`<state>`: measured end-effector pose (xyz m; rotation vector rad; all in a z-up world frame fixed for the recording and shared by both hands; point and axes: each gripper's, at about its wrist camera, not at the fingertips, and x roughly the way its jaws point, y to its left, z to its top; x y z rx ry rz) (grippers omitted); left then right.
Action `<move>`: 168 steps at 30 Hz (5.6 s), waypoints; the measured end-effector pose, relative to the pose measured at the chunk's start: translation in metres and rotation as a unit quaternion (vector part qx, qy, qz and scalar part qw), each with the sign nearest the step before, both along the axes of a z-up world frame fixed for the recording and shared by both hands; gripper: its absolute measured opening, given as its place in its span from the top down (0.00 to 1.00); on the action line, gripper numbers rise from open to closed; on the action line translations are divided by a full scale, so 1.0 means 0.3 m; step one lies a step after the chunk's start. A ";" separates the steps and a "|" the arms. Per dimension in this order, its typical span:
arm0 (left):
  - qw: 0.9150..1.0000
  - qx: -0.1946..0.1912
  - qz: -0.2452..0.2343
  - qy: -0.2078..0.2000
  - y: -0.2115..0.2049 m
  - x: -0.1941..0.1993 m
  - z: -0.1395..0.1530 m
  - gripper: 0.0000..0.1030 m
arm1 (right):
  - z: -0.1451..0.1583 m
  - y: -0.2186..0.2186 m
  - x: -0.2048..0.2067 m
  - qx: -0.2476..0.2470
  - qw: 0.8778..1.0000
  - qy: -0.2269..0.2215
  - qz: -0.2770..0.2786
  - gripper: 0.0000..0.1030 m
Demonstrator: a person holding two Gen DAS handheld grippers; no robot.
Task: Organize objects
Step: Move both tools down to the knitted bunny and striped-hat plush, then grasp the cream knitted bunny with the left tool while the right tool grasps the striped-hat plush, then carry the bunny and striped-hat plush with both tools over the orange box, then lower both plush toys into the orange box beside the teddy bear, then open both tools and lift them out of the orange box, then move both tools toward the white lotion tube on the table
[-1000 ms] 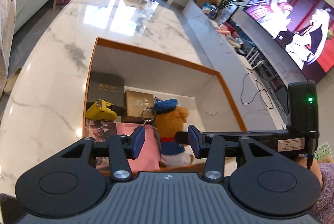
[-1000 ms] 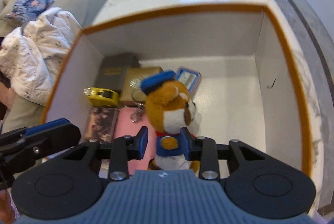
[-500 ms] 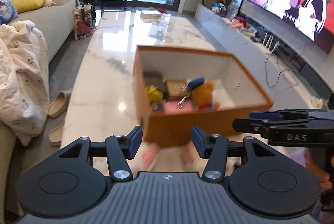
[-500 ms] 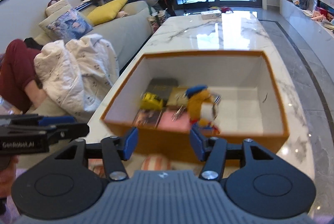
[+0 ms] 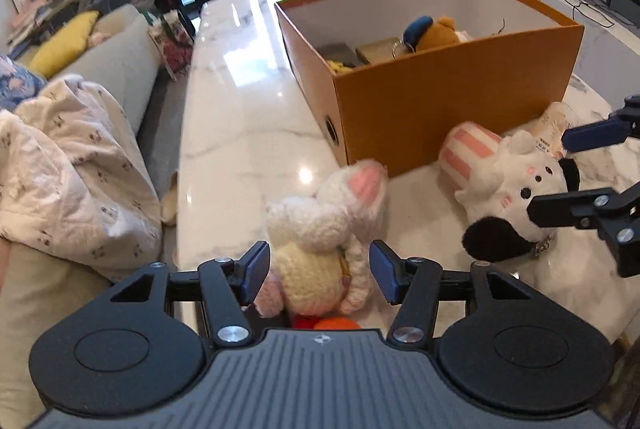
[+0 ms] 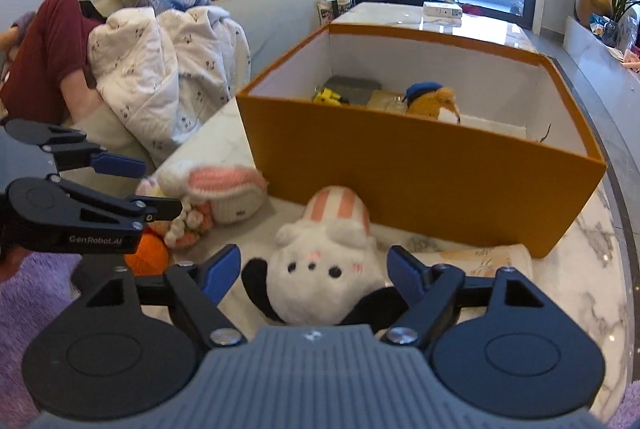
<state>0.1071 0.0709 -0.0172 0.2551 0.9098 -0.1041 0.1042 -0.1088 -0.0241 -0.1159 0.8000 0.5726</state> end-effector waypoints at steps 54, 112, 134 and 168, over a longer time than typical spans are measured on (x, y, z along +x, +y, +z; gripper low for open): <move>0.933 -0.349 0.033 -0.077 -0.158 0.230 0.325 0.39 | 0.373 -0.377 0.174 0.018 0.995 -0.091 -0.022 0.32; 0.922 -0.371 0.042 0.105 -0.276 0.483 -0.021 0.66 | 0.293 -0.210 0.579 -0.212 0.976 0.019 0.047 0.47; 0.924 -0.372 0.049 0.074 -0.205 0.468 0.018 0.67 | 0.112 -0.229 0.646 -0.212 0.972 0.087 0.056 0.52; 0.967 -0.233 -0.037 -0.100 -0.212 -0.146 0.092 0.48 | 0.060 -0.424 -0.044 0.029 0.987 -0.063 -0.146 0.46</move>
